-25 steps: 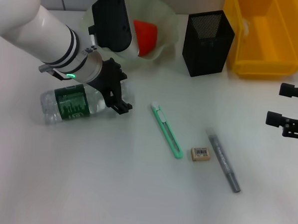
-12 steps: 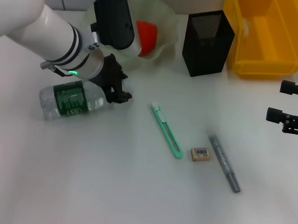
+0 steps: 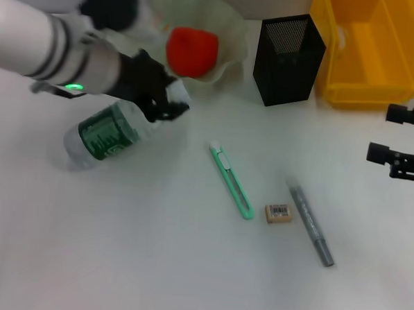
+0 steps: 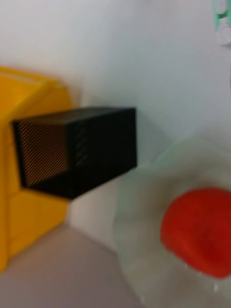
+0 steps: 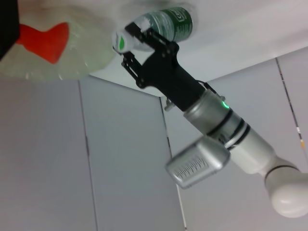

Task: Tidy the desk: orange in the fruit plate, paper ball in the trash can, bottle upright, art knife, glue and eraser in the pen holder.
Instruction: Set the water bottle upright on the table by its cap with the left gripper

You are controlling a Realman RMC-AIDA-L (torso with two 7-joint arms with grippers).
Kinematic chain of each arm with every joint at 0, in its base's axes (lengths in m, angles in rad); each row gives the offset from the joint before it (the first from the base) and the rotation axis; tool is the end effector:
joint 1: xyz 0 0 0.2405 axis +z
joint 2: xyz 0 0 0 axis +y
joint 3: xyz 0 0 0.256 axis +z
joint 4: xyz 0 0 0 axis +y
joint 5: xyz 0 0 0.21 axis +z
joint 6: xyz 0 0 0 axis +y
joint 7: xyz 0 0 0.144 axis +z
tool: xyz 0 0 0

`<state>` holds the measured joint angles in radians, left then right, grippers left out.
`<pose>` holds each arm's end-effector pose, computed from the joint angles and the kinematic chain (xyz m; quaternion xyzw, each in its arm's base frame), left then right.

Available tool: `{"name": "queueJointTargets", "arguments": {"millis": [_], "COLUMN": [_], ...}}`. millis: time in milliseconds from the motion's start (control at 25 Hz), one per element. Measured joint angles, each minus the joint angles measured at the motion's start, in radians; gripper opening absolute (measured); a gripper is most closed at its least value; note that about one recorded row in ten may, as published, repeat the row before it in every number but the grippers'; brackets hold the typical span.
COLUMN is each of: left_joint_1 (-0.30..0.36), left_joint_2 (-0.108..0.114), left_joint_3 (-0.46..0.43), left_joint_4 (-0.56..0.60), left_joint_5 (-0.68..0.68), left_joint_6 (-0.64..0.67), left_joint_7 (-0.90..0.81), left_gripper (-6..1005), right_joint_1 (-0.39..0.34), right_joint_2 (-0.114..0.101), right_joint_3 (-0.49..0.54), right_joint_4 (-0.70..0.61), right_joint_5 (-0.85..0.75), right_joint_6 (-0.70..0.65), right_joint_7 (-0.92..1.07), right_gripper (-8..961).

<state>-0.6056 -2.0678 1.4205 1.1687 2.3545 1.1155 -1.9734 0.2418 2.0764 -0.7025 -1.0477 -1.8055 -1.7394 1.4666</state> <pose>-0.1709 0.3945 -0.0238 -0.9701 -0.0723 0.0692 0.2213 0.2829 0.2745 0.0761 -0.9218 0.1895 0.2707 0.2029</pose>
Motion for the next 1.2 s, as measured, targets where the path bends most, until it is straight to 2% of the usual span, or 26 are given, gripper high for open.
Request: {"name": "queueJointTargets", "arguments": {"millis": [80,120,240,480,760,800,840,1000,1200], "left_joint_1": [0.069,0.069,0.132,0.231,0.269,0.269,0.265,0.25,0.245], "left_joint_2": [0.0,0.0,0.001,0.003,0.001,0.001,0.002,0.002,0.002], "left_joint_3": [-0.066,-0.066,-0.149,-0.325,-0.384,-0.384,-0.405,-0.432,-0.434], "left_joint_4": [0.055,0.055,0.075,0.038,-0.035,-0.035,-0.095,-0.177,-0.218], "left_joint_5": [-0.077,-0.077,-0.17,-0.416,-0.573,-0.573,-0.641,-0.713,-0.748], "left_joint_6": [0.032,0.032,0.058,0.091,0.071,0.071,0.055,0.027,0.013], "left_joint_7": [0.012,0.012,0.044,0.178,0.279,0.279,0.325,0.399,0.45], "left_gripper": [447,447,447,448,446,446,446,447,447], "right_joint_1": [0.019,0.019,0.035,0.066,0.074,0.075,0.075,0.078,0.078], "right_joint_2": [0.001,0.001,0.001,0.001,0.001,0.001,0.001,0.001,0.002], "right_joint_3": [-0.005,-0.005,-0.007,-0.008,-0.01,-0.01,-0.011,-0.011,-0.006], "right_joint_4": [0.002,0.002,-0.001,-0.001,0.001,0.001,0.001,0.0,0.003], "right_joint_5": [-0.003,-0.003,-0.003,-0.006,-0.001,-0.001,-0.001,0.0,0.001], "right_joint_6": [-0.001,-0.001,-0.002,-0.011,-0.012,-0.012,-0.012,-0.012,-0.016], "right_joint_7": [0.009,0.009,0.016,0.026,0.026,0.026,0.026,0.026,0.026], "right_gripper": [805,804,803,800,797,796,796,794,791]}}
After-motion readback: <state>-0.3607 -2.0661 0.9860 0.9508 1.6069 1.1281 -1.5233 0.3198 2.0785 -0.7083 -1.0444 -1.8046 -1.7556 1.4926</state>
